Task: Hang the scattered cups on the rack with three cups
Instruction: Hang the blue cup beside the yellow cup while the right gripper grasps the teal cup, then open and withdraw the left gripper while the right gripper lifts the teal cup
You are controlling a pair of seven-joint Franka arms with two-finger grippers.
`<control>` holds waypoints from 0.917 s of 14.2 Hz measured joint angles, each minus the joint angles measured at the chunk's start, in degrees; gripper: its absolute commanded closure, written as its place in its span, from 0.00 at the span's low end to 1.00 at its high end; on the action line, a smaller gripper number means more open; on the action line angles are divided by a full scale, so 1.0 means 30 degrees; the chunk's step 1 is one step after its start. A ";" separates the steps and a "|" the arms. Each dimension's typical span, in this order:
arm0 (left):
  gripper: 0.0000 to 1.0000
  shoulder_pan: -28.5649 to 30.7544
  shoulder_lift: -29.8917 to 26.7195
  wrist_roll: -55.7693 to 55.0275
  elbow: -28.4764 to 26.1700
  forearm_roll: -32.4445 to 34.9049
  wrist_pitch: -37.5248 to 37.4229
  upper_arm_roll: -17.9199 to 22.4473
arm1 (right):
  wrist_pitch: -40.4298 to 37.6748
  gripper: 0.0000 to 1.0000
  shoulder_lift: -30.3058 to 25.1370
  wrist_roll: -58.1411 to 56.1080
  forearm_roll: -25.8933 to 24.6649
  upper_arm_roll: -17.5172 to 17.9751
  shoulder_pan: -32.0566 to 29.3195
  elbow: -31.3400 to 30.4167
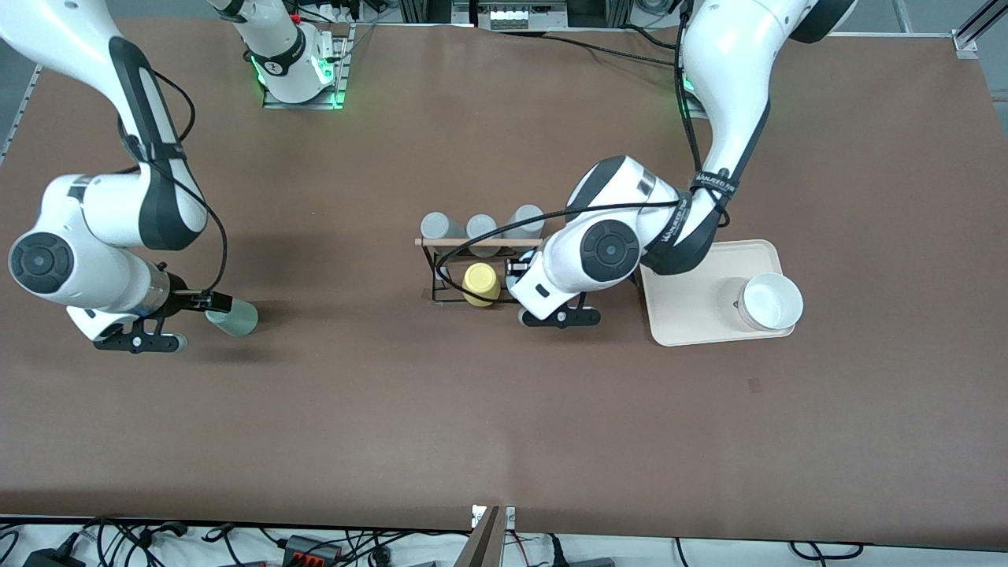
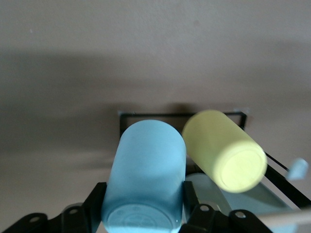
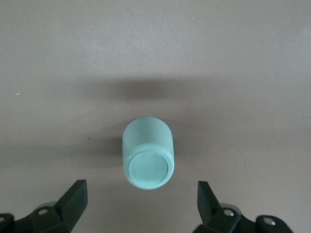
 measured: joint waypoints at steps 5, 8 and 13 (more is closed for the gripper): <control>0.00 0.0281 -0.0617 -0.0093 0.0683 0.1760 0.0078 0.0711 | 0.2949 0.00 0.0354 -0.0006 0.0000 0.0003 -0.0035 -0.1863; 0.00 0.3300 -0.2499 0.0556 0.0851 0.1912 -0.2734 0.0923 | 0.3789 0.00 0.0392 -0.0191 -0.0004 0.0002 -0.0144 -0.2628; 0.00 0.5359 -0.4559 0.6488 0.0845 0.4681 -0.5905 0.0934 | 0.3869 0.45 0.0397 -0.1329 -0.0005 0.0002 -0.0301 -0.2778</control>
